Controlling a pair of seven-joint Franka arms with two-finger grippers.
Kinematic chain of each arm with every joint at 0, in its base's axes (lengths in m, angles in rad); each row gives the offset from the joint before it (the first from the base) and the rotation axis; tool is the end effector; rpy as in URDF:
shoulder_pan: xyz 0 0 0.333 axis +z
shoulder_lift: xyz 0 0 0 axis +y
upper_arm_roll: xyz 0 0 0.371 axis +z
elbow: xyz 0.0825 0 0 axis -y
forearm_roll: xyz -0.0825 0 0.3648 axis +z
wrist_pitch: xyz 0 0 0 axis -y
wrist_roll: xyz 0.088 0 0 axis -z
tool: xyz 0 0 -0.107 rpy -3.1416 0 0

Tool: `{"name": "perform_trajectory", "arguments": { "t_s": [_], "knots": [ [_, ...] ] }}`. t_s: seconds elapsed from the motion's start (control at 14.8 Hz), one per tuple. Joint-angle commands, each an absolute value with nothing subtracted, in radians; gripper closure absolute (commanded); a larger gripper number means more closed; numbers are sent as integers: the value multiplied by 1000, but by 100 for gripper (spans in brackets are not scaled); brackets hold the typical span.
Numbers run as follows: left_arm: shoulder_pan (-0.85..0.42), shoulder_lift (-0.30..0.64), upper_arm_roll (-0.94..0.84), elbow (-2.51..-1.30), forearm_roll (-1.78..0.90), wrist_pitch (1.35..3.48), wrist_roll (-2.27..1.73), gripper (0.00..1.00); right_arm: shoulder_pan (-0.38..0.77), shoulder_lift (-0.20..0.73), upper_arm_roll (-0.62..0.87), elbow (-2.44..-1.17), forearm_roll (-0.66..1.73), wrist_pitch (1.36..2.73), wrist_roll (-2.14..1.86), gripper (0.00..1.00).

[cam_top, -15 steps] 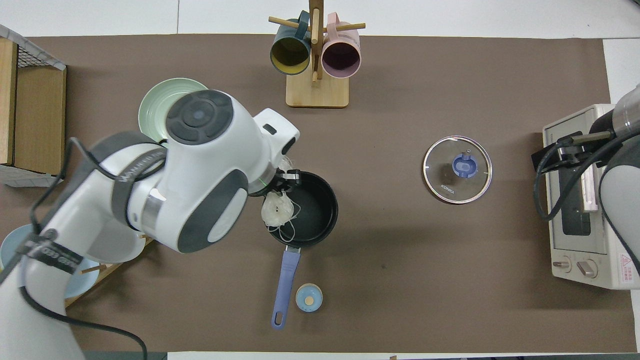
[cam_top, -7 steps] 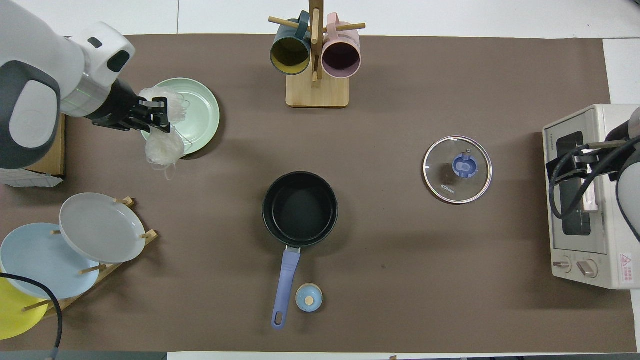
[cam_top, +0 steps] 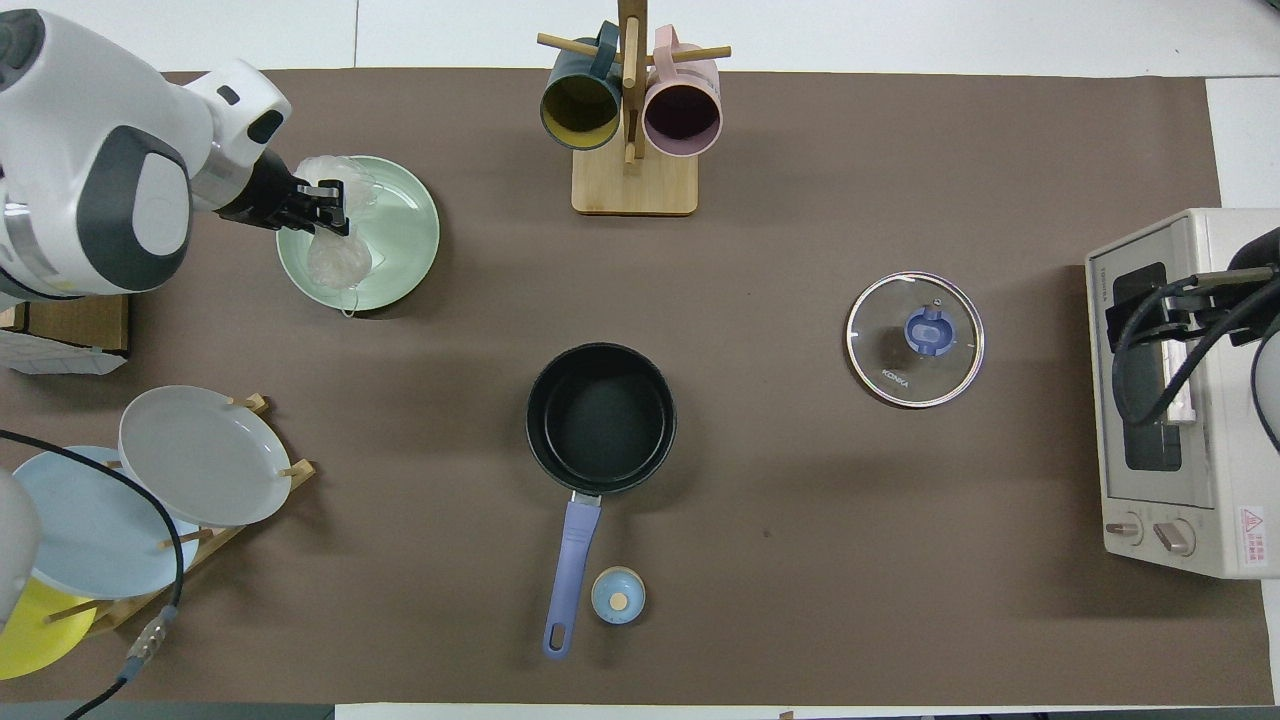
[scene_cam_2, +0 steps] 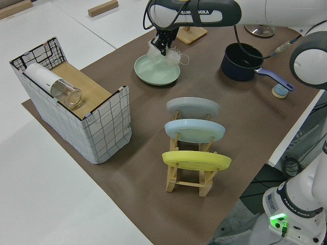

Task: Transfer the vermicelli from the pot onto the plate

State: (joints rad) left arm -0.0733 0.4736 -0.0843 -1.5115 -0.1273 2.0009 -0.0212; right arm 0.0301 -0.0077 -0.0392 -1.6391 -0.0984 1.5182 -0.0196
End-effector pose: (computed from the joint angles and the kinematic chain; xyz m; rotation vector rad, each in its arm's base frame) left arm 0.6913 -0.1065 0.4503 2.9841 -0.1114 0.0046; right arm 0.5240 -0.0158 0.6492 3.0401 0.0166 -0.1744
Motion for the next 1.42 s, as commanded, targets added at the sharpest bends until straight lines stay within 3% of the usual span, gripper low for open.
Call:
{"name": "perform_trajectory", "arguments": {
  "t_s": [0.0,0.34,0.4,0.47,1.35],
  "knots": [
    [-77,499,-83,-1537,-86,2074,0,100,-6,-14,-34,-1652,-66,1539,-32,0],
    [-78,522,-83,-1594,-86,2200,6,100,-21,-23,-29,-1649,-48,1522,-32,0],
    [-78,520,-81,-1592,-86,2191,21,58,-32,-21,-20,-1644,-46,1519,-32,0],
    [-84,514,-81,-1588,-87,2166,25,1,-32,-23,-18,-1644,-46,1520,-31,0],
    [-75,57,2,-1591,-84,1633,-104,0,-8,-57,-17,-1631,-32,1486,-15,0]
  ]
}}
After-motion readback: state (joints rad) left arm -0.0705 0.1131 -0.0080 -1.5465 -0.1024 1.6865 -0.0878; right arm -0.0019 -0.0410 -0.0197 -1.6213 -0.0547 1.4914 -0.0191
